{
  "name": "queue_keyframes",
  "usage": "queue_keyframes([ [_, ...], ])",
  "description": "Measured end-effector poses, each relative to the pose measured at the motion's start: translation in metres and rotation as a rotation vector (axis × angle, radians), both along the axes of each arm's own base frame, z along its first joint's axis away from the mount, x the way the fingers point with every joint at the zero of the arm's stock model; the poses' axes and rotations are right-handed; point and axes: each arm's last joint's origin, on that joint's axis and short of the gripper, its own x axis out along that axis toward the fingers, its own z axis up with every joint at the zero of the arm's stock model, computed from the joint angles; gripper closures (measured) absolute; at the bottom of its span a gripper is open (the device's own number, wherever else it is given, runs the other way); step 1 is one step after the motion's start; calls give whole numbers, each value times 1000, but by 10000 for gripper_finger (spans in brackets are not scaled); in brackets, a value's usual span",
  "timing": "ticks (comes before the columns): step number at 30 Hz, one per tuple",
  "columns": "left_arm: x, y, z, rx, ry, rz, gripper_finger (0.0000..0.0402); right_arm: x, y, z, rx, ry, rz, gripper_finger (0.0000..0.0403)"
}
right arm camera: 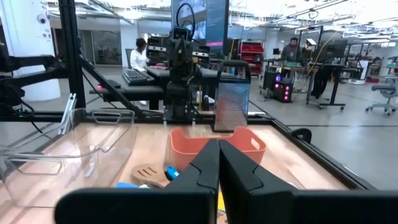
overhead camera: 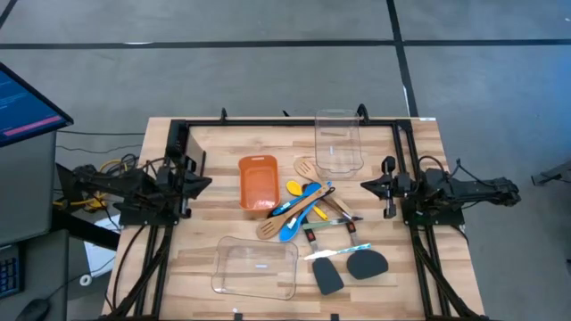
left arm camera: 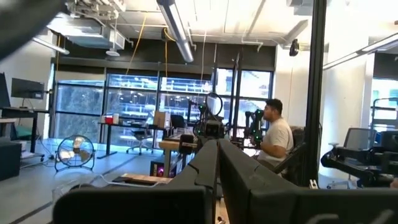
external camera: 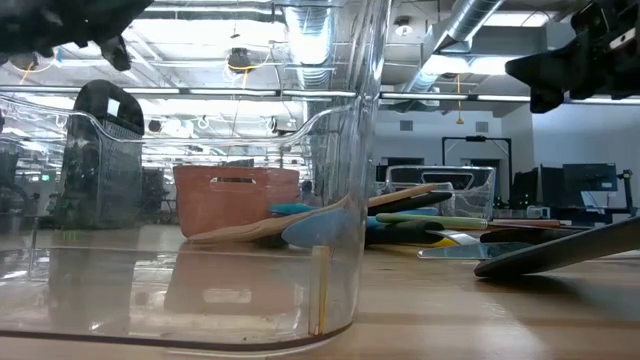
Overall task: Pick & Place Kitchen Items
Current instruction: Put the brown spatula into the top transparent bin
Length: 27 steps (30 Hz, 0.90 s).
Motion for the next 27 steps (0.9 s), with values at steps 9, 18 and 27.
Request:
queue_keyframes([
  [9, 25, -7, 5, 87, -17, 39, 399, 0, 0, 1, 1, -8, 0, 403],
  [18, 72, -8, 35, 140, 88, 112, 399, 0, 0, 1, 1, -9, 0, 403],
  [27, 107, 7, 43, 168, 167, 220, 399, 0, 0, 1, 1, -9, 0, 403],
])
